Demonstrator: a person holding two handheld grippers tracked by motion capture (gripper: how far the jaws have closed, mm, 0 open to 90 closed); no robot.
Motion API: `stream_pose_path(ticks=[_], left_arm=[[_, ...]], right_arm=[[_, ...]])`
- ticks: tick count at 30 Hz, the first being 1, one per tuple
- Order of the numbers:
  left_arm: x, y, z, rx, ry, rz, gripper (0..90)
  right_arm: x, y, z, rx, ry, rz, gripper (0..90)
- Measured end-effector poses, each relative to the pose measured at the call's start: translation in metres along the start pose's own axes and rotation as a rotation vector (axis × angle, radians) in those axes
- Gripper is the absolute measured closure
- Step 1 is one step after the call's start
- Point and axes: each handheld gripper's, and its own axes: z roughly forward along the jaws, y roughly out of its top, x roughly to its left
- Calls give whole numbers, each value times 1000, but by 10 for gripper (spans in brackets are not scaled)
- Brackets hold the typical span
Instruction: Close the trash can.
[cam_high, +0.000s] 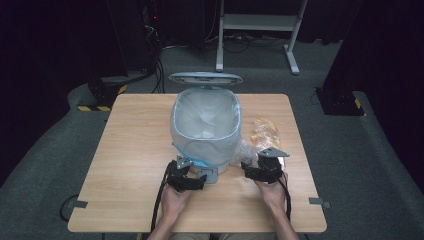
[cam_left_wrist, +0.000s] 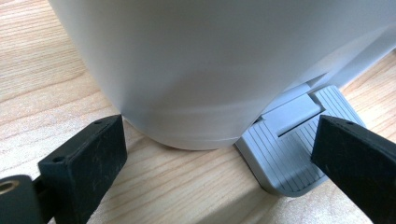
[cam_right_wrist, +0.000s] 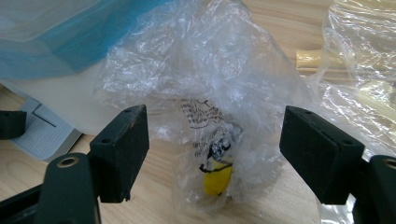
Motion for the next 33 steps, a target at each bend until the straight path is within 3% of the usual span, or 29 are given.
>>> stream_pose_path(ticks=[11, 19, 33], left_arm=[[0, 0, 0, 0, 0, 0, 37], [0, 0, 0, 0, 0, -1, 37], [0, 0, 0, 0, 0, 0, 37]], right_arm=[[-3, 0, 15, 32, -13, 11, 295], [-5, -9, 26, 71, -20, -3, 473], [-6, -17, 27, 75, -40, -32, 770]])
